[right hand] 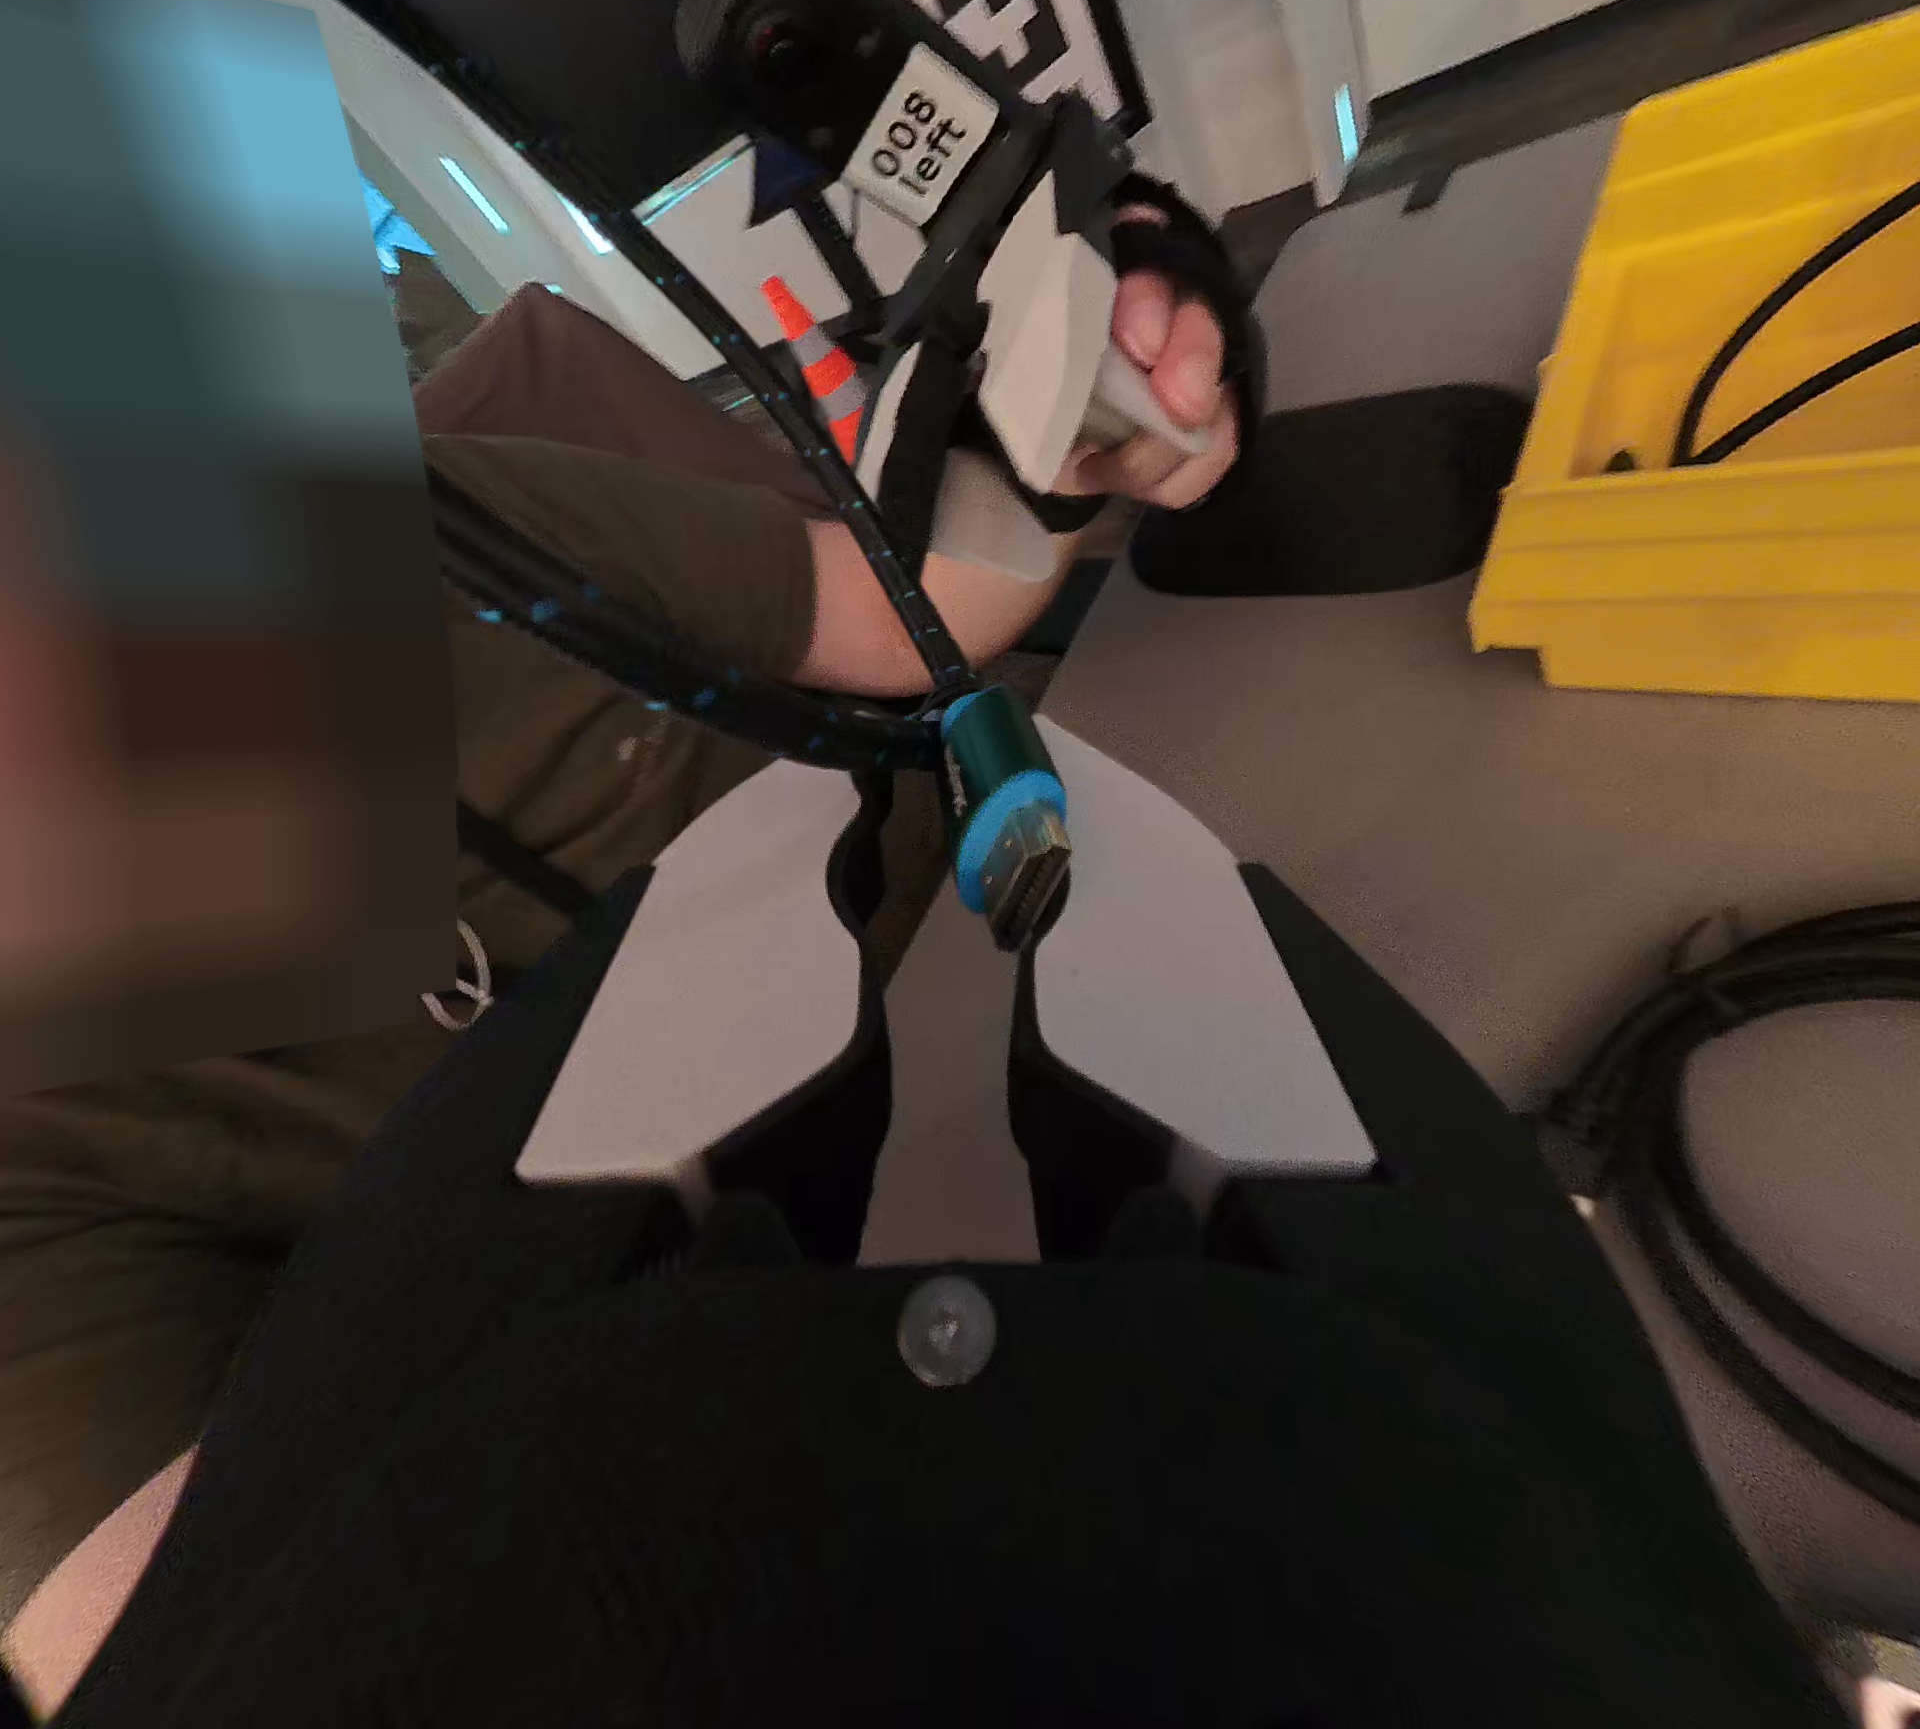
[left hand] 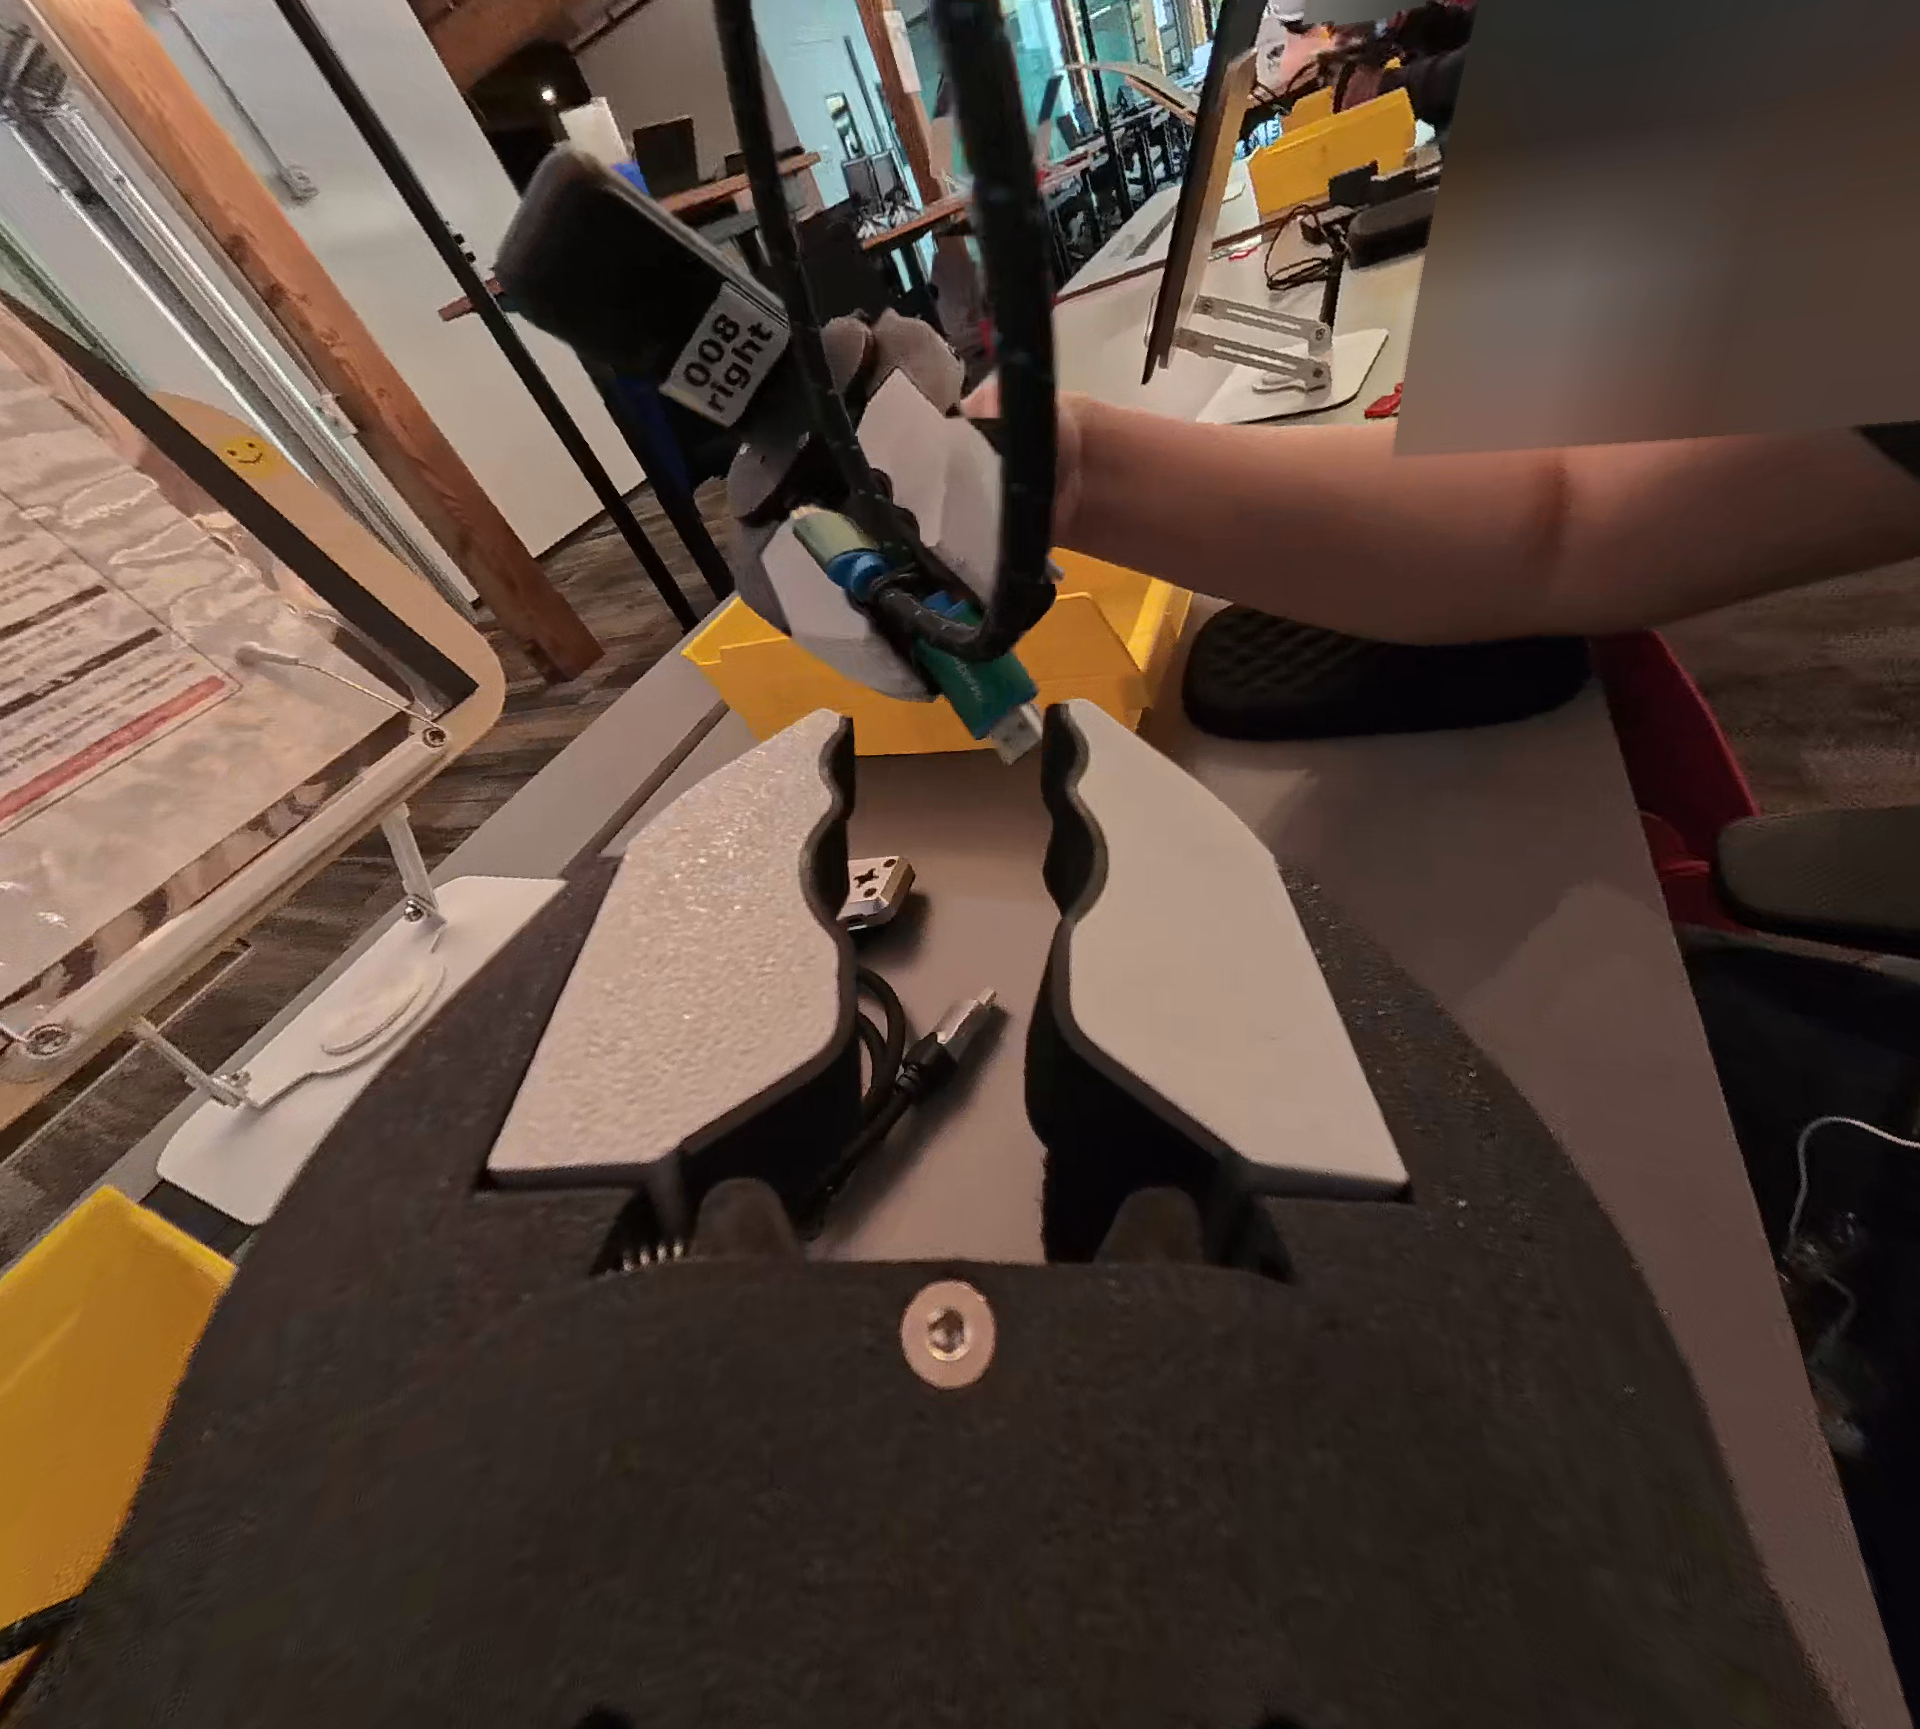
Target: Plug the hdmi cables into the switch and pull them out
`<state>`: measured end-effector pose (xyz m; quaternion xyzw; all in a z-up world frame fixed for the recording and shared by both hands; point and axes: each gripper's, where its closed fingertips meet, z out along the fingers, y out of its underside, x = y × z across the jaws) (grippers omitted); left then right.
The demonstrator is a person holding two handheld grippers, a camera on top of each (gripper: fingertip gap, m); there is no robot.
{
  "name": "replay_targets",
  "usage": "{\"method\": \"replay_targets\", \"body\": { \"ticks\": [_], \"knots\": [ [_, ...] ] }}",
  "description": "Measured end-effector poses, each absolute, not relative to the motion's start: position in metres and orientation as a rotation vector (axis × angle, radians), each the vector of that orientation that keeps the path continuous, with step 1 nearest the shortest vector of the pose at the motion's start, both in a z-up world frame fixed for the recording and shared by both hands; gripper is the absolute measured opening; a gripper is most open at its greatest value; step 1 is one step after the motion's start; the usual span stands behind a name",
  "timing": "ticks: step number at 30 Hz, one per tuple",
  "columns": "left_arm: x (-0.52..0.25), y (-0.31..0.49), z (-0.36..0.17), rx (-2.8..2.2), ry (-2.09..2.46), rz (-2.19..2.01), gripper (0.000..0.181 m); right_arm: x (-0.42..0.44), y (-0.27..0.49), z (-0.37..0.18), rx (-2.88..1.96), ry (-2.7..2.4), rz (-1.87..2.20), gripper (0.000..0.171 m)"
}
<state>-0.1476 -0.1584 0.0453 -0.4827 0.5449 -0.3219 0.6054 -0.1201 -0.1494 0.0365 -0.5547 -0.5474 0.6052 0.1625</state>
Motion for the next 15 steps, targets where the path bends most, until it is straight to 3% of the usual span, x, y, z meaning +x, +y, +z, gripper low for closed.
{"method": "replay_targets", "body": {
  "ticks": [6,12,15],
  "knots": [
    [-0.143,-0.130,0.031,-1.330,1.176,-0.789,0.028,-0.116,-0.177,0.022,-1.561,-1.775,1.791,0.022],
    [-0.122,-0.137,0.030,-1.465,1.096,-1.273,0.028,-0.114,-0.189,-0.003,-1.573,-1.982,1.567,0.022],
    [-0.111,-0.141,0.025,-1.480,1.109,-1.305,0.029,-0.114,-0.190,-0.010,-1.579,-2.029,1.463,0.022]
  ]
}}
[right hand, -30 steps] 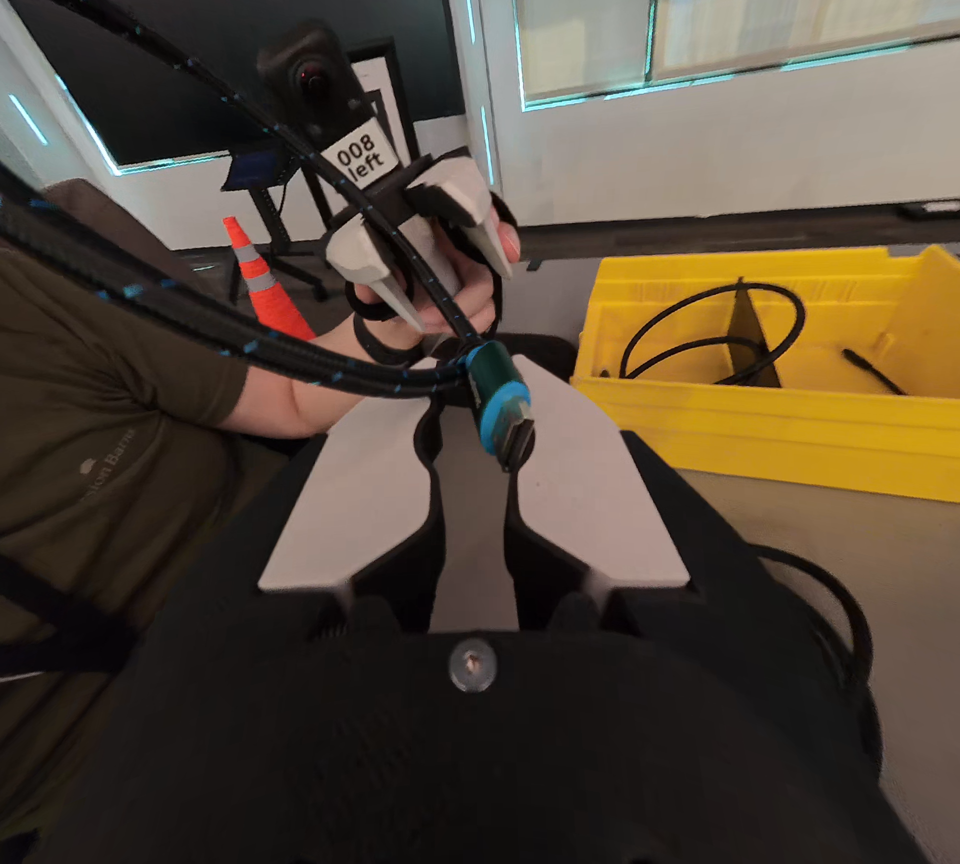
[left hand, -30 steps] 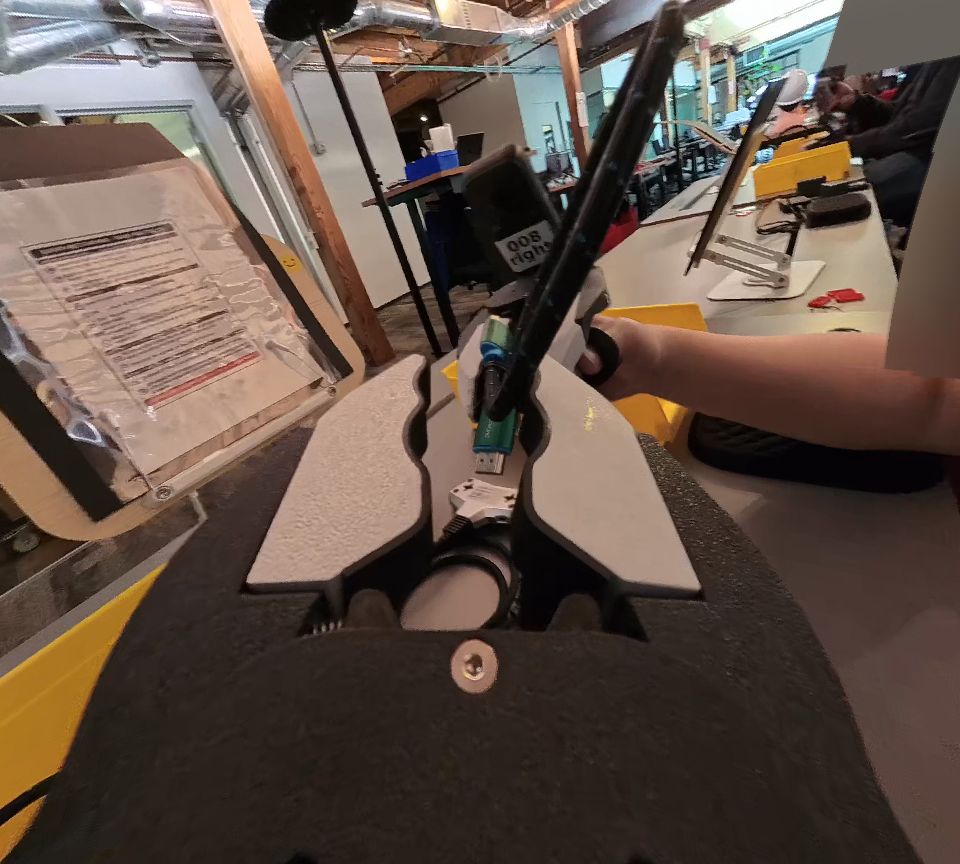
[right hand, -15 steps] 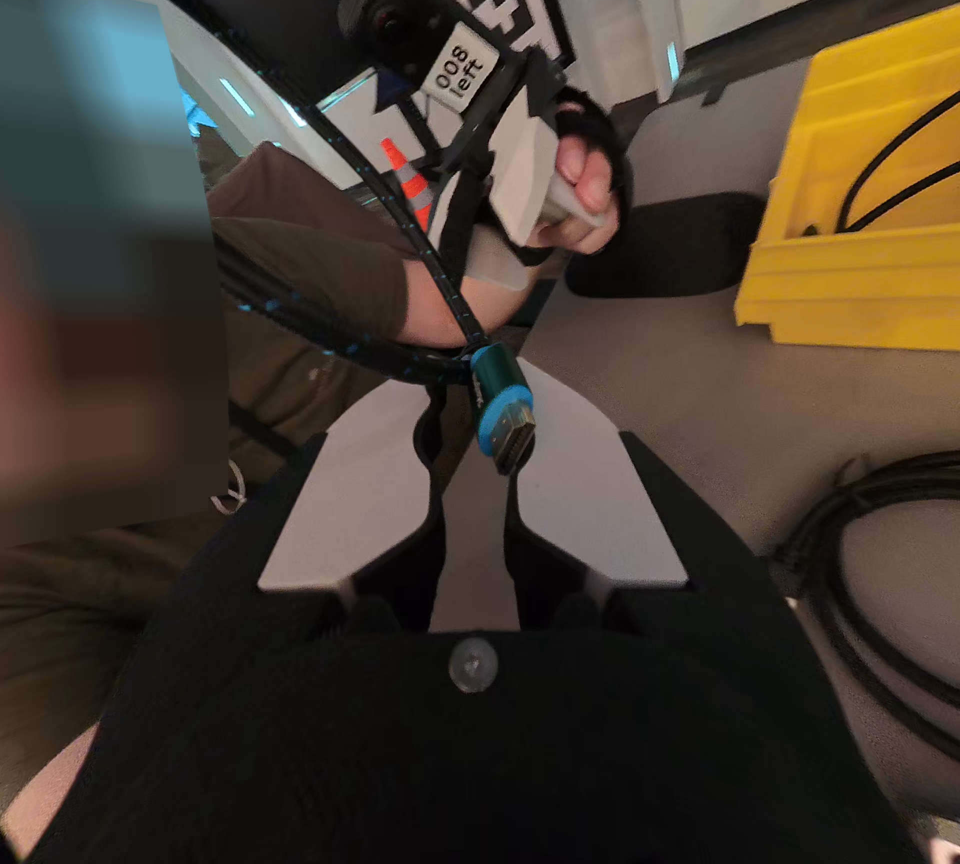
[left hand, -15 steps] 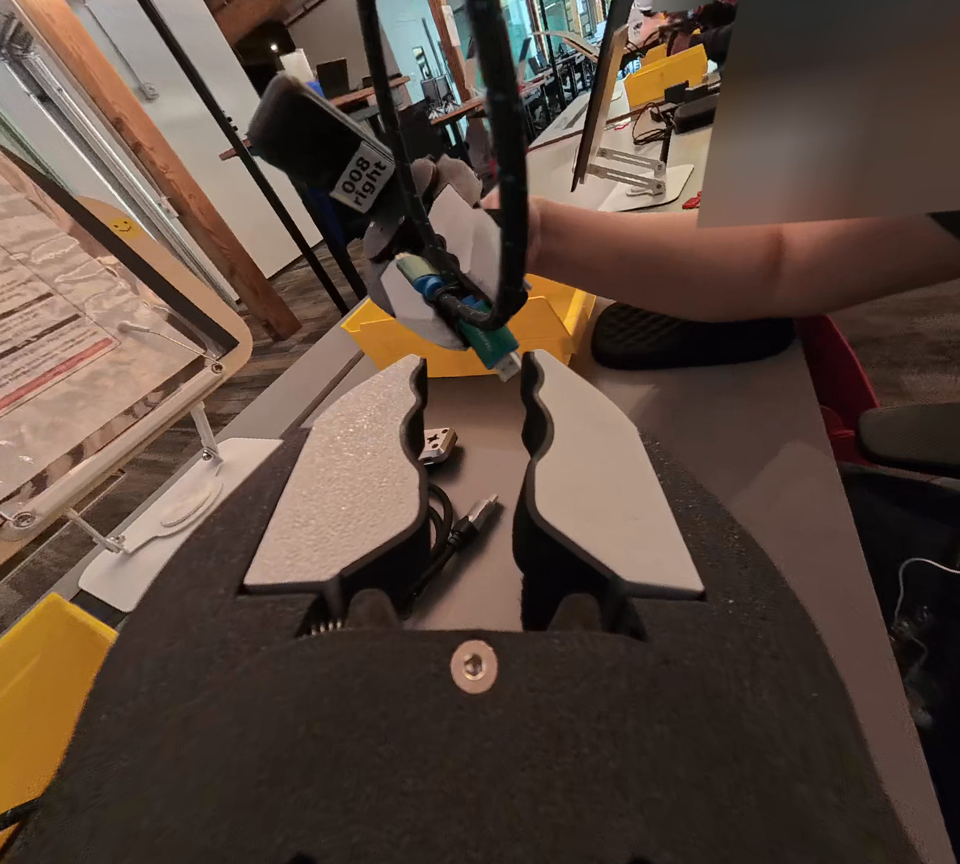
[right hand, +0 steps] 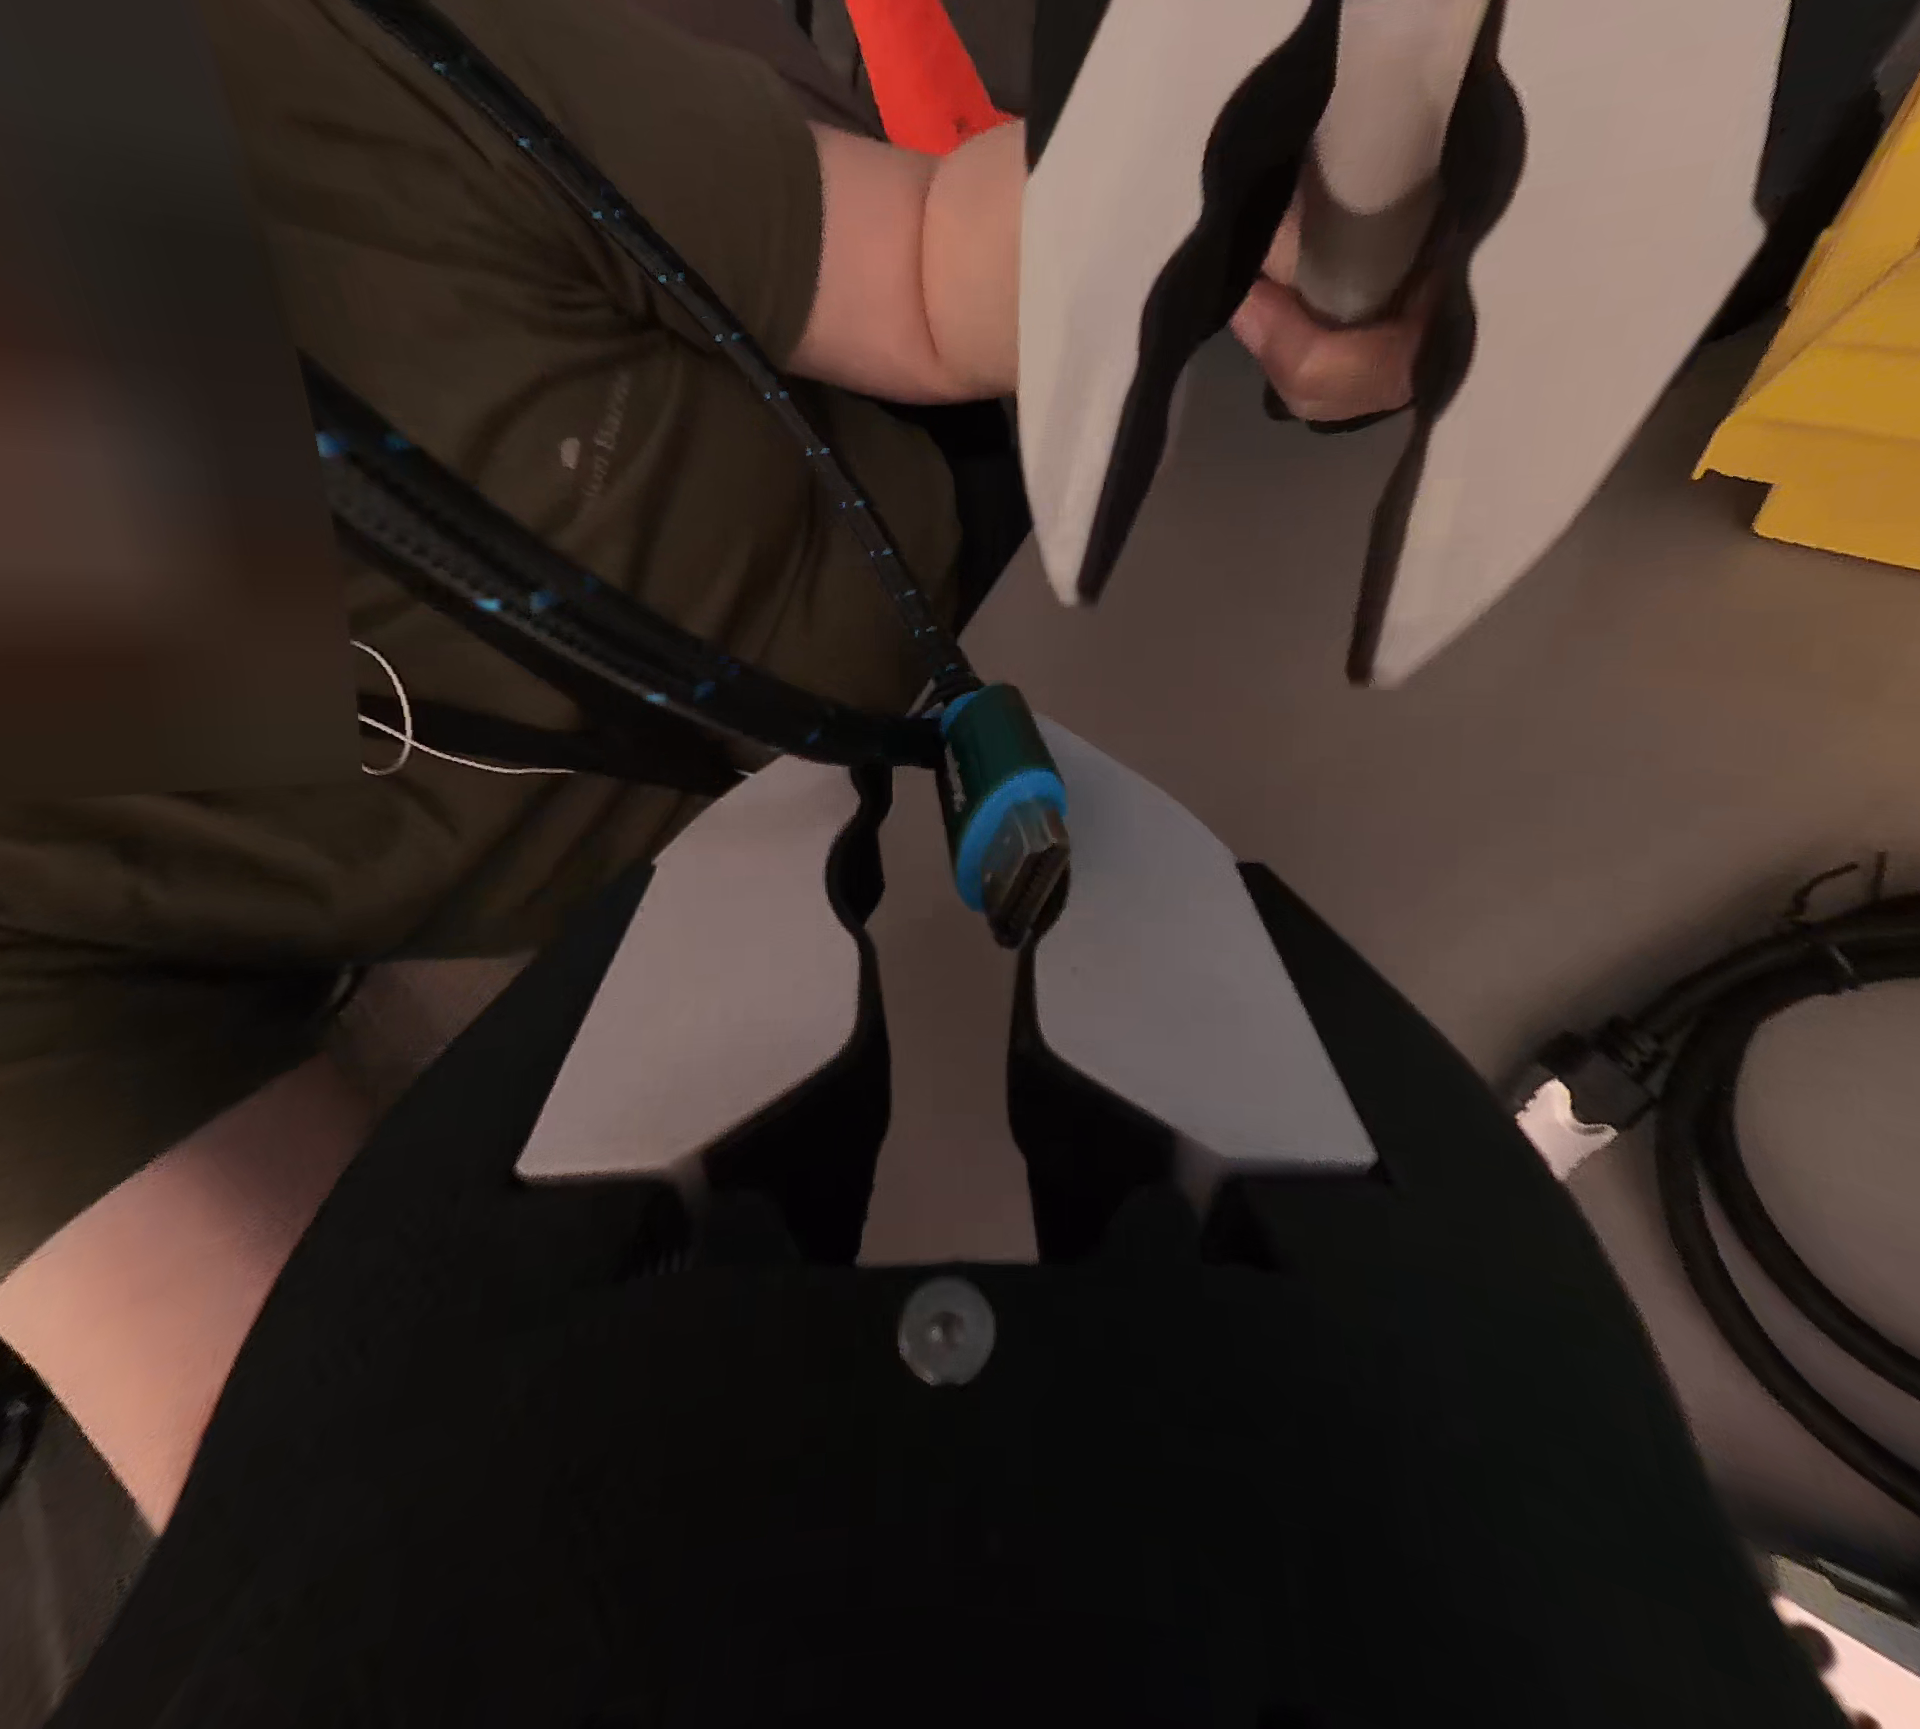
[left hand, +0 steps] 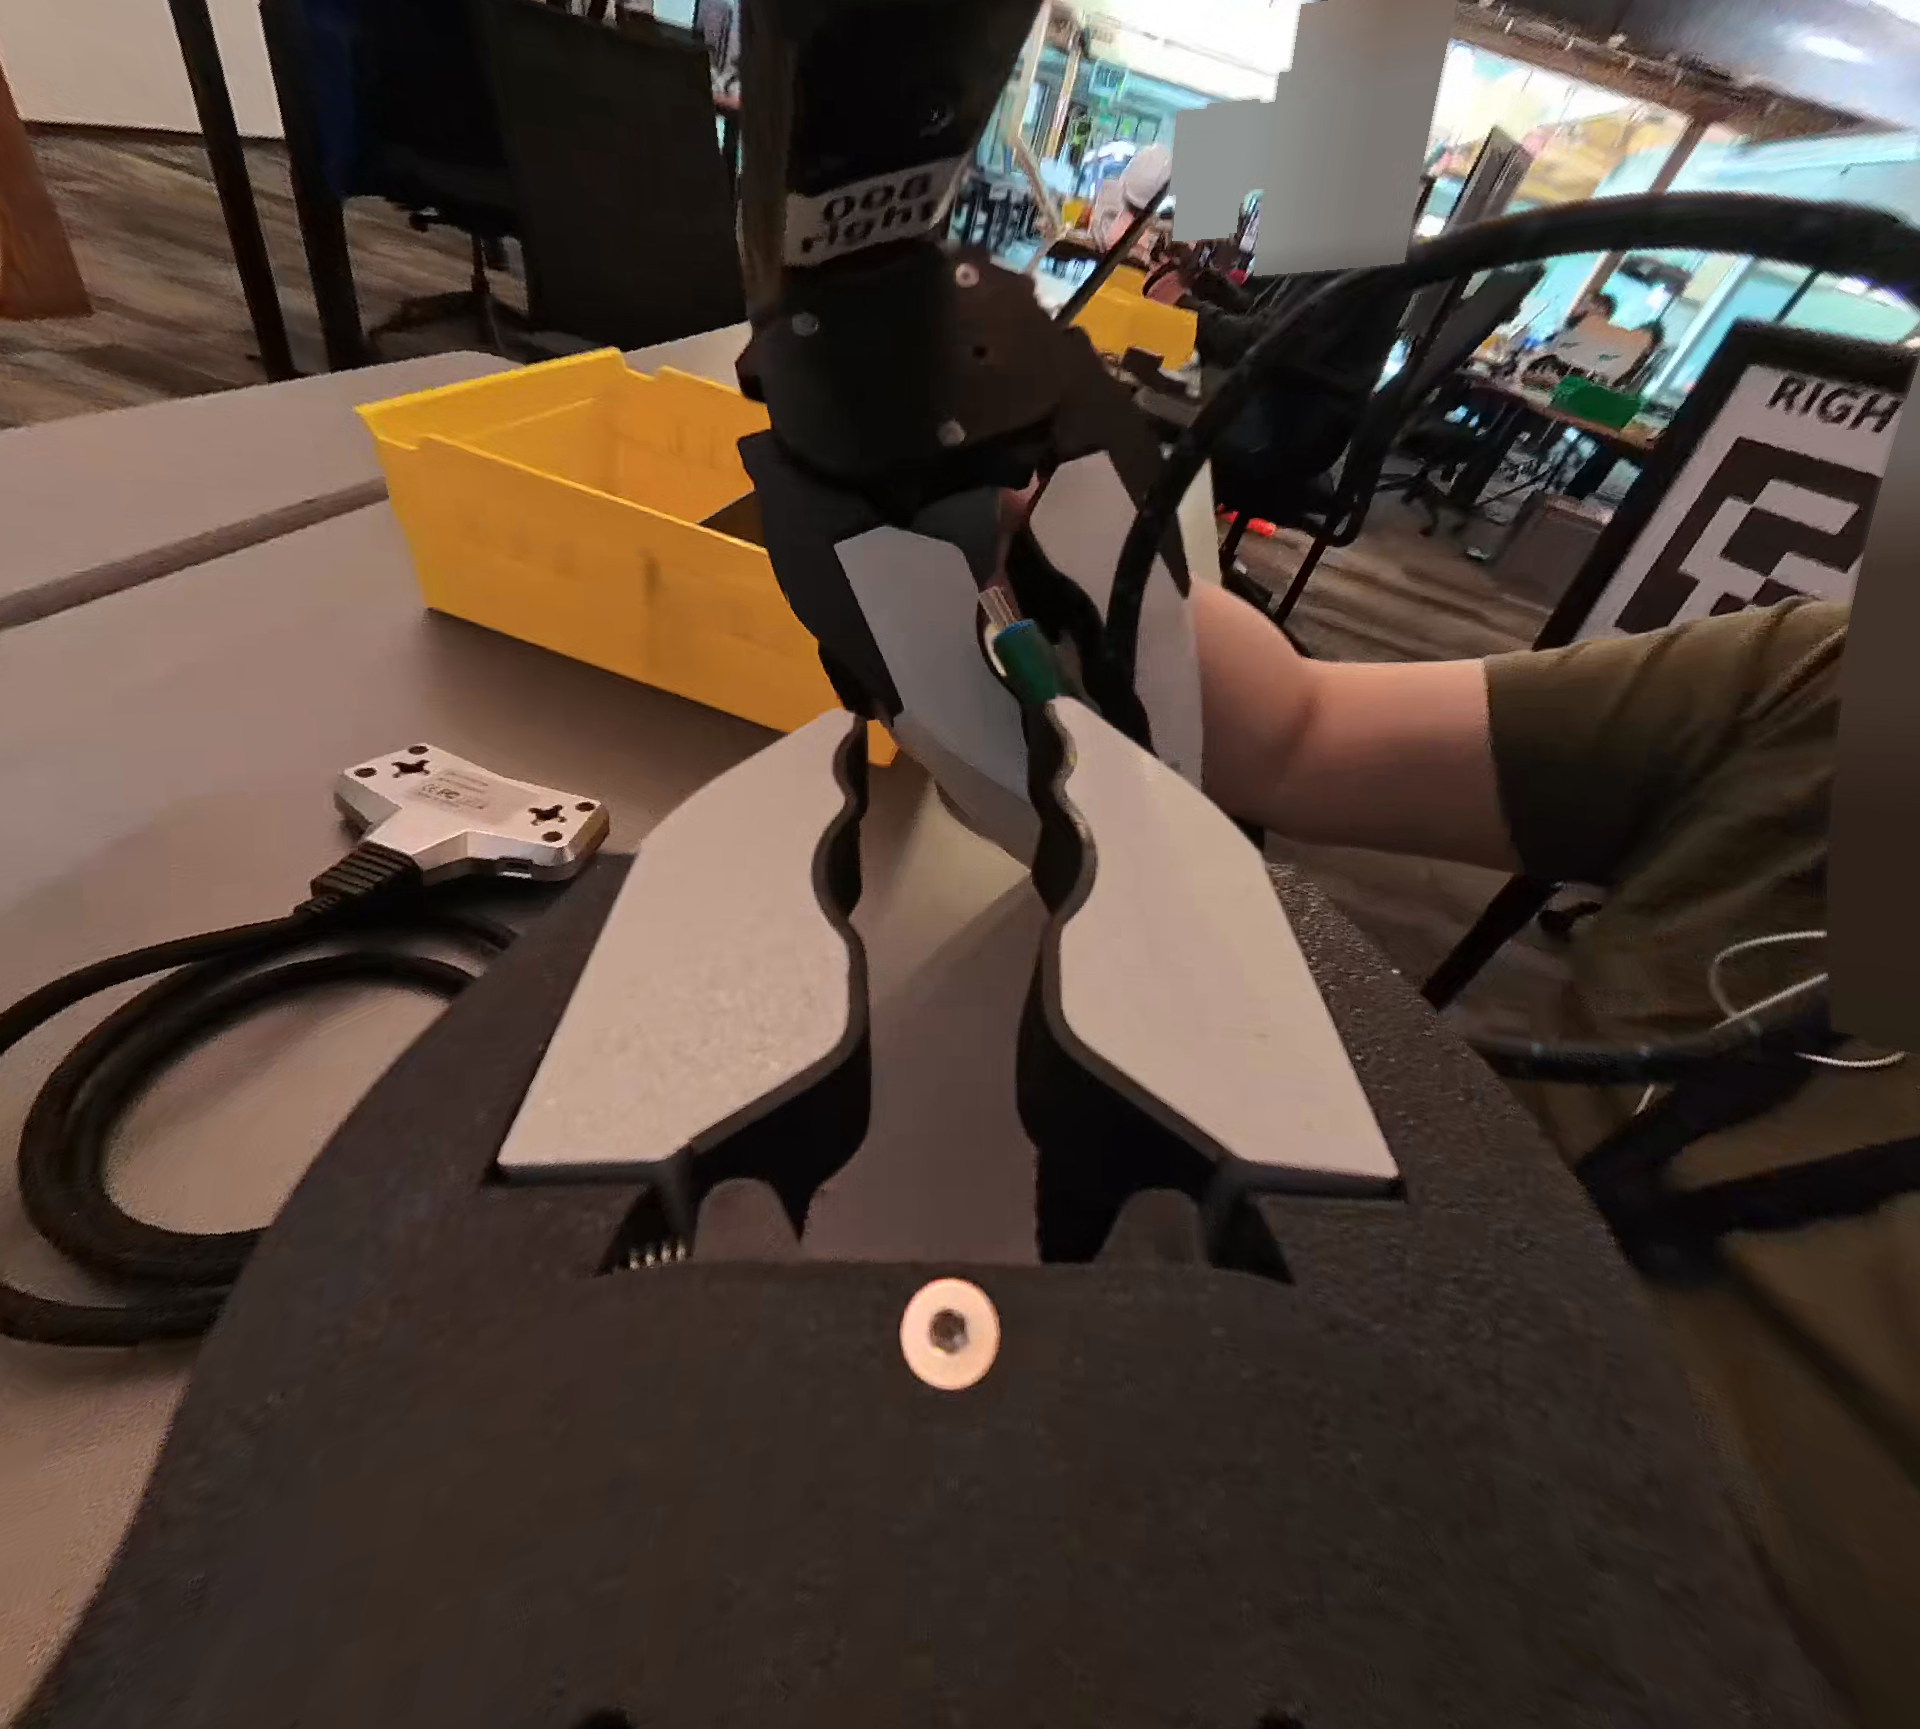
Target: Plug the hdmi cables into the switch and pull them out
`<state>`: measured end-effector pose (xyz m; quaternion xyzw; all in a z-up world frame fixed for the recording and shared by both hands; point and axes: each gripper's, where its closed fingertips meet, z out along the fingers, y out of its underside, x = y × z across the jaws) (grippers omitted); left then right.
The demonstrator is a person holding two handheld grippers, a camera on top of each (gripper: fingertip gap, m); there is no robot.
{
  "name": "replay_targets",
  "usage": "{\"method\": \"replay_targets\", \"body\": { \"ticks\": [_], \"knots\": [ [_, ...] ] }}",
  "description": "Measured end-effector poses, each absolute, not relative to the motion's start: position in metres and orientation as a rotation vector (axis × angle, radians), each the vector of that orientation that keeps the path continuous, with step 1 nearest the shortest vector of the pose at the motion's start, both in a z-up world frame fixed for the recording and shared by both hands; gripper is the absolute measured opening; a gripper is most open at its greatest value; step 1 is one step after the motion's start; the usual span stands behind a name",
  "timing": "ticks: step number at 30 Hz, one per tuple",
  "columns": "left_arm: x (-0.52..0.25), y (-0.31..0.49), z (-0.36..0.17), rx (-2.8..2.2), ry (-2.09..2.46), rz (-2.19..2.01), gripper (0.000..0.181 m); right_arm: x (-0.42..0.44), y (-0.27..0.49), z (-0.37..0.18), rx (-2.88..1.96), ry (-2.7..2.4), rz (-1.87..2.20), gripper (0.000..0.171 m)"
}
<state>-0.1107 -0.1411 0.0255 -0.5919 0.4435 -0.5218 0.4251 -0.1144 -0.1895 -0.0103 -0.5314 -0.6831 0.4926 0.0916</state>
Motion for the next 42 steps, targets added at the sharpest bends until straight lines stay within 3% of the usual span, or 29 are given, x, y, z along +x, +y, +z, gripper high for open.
{"method": "replay_targets", "body": {
  "ticks": [5,17,27,34,38,42],
  "knots": [
    [-0.095,-0.146,0.014,-1.554,1.163,-1.300,0.039,-0.114,-0.188,-0.023,-1.632,-2.080,1.351,0.022],
    [-0.133,-0.125,0.023,-1.528,0.991,-1.158,0.038,-0.114,-0.153,-0.006,-1.684,-1.825,1.362,0.022],
    [-0.195,-0.124,0.059,-1.130,0.947,-0.311,0.033,-0.114,-0.116,0.026,-1.889,-1.261,1.772,0.022],
    [-0.161,-0.122,0.014,-0.994,1.270,0.261,0.043,-0.120,-0.098,0.013,-2.016,-1.013,1.971,0.021],
    [-0.140,-0.108,-0.007,-1.119,1.235,0.196,0.037,-0.127,-0.093,0.013,-1.998,-0.922,2.026,0.020],
    [-0.128,-0.103,0.000,-1.285,1.072,-0.139,0.038,-0.134,-0.088,0.026,-1.870,-0.862,2.077,0.021]
  ]
}}
